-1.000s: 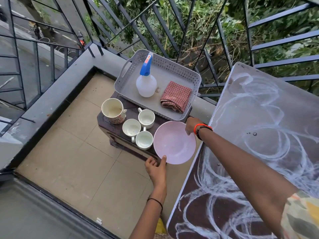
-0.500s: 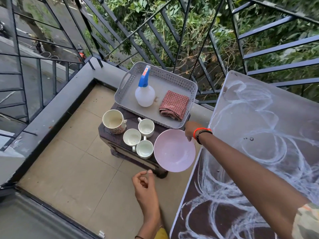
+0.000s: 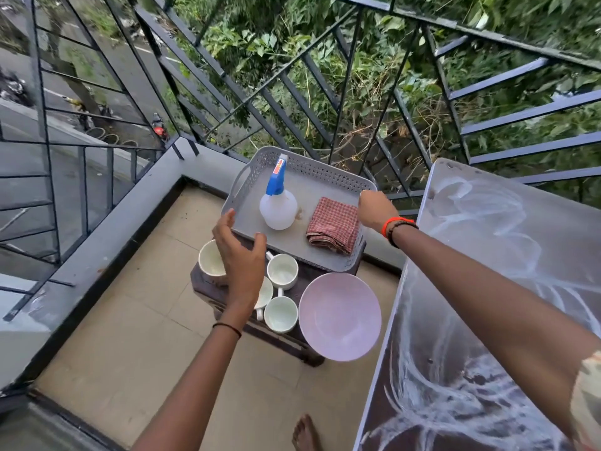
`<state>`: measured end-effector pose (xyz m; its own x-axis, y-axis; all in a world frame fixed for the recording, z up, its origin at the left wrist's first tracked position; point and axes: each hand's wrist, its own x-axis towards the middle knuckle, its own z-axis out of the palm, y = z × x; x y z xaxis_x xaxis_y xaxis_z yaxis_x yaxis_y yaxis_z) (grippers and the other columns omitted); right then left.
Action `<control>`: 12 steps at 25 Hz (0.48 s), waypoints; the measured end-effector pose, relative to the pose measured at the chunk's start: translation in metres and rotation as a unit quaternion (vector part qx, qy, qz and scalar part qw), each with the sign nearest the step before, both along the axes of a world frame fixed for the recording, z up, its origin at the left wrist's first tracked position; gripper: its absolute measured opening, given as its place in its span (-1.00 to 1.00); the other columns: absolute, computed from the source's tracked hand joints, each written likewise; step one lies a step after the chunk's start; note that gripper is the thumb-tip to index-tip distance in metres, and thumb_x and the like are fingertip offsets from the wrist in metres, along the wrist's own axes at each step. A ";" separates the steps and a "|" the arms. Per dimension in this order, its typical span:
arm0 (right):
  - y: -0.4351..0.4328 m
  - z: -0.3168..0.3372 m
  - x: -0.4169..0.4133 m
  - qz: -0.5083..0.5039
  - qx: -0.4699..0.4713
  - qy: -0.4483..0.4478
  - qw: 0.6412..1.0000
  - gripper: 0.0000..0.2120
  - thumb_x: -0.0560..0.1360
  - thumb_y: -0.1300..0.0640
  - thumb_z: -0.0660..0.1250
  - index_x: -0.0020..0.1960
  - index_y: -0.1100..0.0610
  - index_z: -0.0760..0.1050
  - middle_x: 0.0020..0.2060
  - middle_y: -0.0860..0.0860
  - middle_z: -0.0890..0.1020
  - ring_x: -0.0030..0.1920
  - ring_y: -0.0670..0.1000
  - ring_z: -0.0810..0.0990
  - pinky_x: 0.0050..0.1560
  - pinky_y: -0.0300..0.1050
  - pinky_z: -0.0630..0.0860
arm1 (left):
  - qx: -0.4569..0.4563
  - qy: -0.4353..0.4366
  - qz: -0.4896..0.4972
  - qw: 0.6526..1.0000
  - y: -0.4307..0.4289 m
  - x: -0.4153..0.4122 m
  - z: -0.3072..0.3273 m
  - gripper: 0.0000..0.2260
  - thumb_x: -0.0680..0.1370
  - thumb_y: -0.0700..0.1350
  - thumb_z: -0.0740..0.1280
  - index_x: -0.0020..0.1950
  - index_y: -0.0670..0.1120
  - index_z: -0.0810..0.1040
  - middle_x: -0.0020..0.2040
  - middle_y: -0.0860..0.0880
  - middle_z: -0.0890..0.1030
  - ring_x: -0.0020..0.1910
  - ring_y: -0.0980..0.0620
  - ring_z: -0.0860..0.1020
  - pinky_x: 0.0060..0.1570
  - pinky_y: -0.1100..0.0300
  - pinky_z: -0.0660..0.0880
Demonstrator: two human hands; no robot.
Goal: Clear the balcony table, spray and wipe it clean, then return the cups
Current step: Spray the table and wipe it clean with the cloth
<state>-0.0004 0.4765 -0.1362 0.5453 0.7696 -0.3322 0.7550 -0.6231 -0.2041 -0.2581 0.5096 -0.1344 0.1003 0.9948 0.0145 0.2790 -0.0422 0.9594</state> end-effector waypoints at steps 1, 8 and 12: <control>0.005 -0.008 0.002 0.011 0.000 0.013 1.000 -0.85 0.50 0.36 0.09 -0.20 0.24 0.37 -0.09 0.29 0.54 -0.02 0.25 0.56 -0.15 -0.01 0.43 | -0.013 0.040 -0.027 0.999 0.008 0.004 -0.010 -0.41 0.49 -0.22 0.40 0.47 -0.22 0.26 0.40 -0.15 0.34 0.43 -0.12 0.33 0.46 0.09 0.24; 0.037 -0.047 -0.001 0.068 -0.021 0.040 0.997 -0.73 0.53 0.26 0.19 0.20 0.34 0.41 0.18 0.29 0.48 0.20 0.24 0.45 0.12 0.01 0.40 | -0.023 0.137 -0.080 0.987 0.054 0.041 -0.044 -0.05 0.37 0.12 0.54 0.57 -0.14 0.09 0.54 -0.17 0.19 0.54 -0.11 0.16 0.48 -0.03 0.16; 0.050 -0.062 0.006 0.069 -0.074 0.031 0.994 -0.54 0.53 0.11 0.25 0.37 0.27 0.28 0.27 0.31 0.41 0.29 0.28 0.38 0.26 0.08 0.37 | -0.015 0.084 -0.075 0.994 0.076 0.063 -0.049 -0.08 0.37 0.08 0.56 0.57 -0.08 0.12 0.55 -0.10 0.23 0.53 -0.05 0.19 0.50 0.02 0.17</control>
<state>0.0053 0.5263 -0.1978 0.4130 0.7758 -0.4771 0.8243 -0.5411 -0.1663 -0.1952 0.5854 -0.1834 0.2460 0.9683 -0.0441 0.4284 -0.0678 0.9010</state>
